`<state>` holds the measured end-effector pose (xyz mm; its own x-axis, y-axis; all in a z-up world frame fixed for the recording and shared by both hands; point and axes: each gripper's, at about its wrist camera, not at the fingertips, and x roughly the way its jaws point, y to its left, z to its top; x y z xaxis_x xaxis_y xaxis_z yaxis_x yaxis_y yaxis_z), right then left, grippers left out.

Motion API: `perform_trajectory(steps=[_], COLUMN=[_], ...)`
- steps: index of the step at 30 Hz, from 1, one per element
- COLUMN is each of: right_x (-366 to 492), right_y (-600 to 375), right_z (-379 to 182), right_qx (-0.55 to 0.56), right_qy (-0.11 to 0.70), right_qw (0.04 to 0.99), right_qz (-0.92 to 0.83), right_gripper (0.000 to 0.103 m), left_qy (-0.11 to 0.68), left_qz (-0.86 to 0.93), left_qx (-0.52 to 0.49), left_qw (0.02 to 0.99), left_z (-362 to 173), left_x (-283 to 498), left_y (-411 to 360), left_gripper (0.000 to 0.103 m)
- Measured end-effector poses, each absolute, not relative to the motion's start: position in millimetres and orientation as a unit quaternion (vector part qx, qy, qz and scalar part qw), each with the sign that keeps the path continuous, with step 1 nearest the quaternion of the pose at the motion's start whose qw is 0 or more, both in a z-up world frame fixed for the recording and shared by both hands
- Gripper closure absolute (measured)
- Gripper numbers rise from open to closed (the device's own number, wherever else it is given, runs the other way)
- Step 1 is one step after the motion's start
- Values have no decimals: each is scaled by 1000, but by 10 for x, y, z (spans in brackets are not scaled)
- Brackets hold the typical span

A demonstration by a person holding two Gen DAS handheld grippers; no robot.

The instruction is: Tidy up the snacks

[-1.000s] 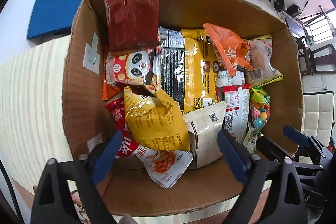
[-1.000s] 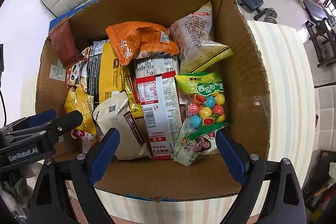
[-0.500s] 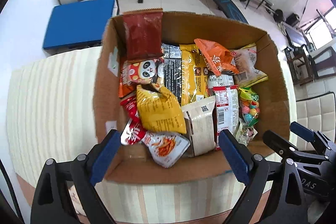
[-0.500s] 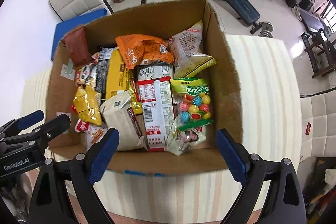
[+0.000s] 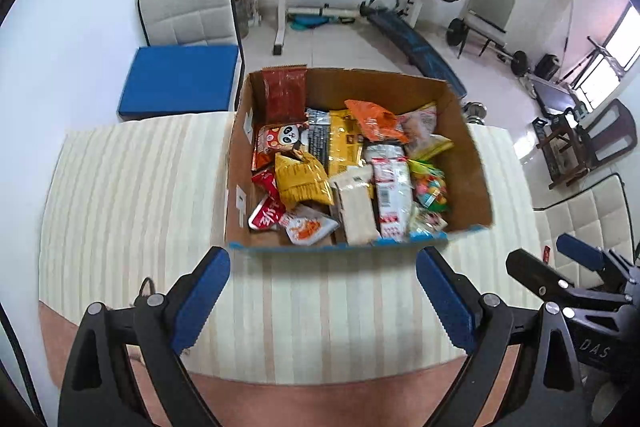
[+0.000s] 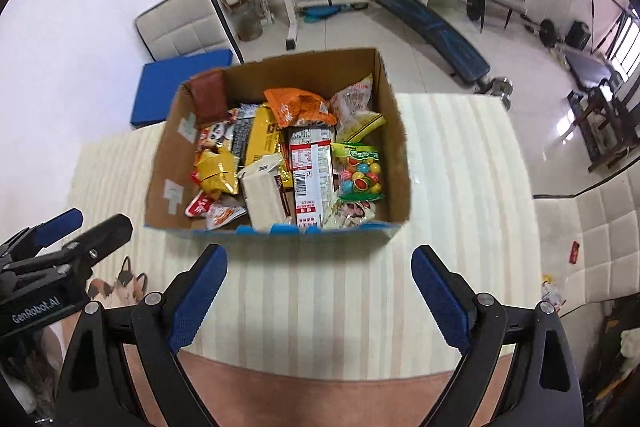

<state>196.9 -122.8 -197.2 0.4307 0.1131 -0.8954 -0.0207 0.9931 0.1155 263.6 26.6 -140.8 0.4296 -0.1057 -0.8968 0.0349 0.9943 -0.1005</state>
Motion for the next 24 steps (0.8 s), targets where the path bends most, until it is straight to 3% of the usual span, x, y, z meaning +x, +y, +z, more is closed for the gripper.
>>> perform_trajectory(steps=[24], right_x=[181], right_y=[-1233], right_z=[-762], right_qx=[33], right_qy=[439], right_qw=[897], right_qz=[49], right_gripper=[6], left_qy=[420], left_qz=[-14], left_qx=[-29], left_qw=[907], left_z=[-281], left_x=[1198], left_y=[285], left_gripper=[7])
